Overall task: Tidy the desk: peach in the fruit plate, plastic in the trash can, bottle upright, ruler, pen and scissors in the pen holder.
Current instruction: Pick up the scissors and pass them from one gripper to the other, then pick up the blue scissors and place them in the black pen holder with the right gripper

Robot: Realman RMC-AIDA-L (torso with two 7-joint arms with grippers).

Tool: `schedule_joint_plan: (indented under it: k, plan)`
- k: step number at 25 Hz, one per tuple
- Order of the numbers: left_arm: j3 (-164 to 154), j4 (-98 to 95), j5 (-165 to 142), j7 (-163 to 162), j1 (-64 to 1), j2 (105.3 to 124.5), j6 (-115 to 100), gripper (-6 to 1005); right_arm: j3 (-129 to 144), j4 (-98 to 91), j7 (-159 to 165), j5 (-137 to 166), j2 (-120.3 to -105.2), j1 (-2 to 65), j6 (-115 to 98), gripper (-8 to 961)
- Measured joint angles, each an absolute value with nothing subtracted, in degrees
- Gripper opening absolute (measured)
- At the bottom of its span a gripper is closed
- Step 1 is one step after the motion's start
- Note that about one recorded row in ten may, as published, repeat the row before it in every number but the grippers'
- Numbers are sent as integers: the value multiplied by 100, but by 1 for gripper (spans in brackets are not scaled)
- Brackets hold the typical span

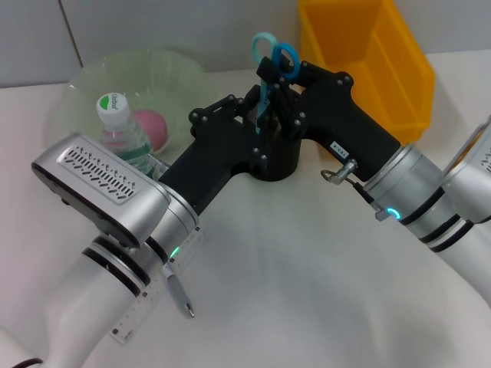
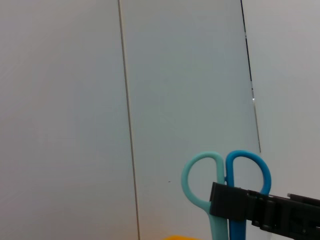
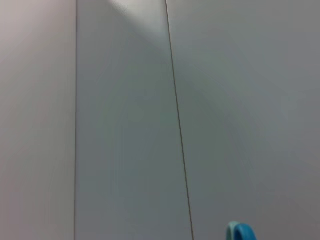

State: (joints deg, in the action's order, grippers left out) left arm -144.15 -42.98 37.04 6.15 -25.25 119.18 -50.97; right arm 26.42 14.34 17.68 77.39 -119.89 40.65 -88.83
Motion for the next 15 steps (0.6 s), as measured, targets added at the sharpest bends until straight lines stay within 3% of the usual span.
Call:
schedule_joint_plan:
  k: [15]
  plan:
    - [-14450, -4310, 3599, 550, -2558, 11922, -5146, 332, 2636, 1412, 1766, 7744, -11988, 4069, -8862, 90]
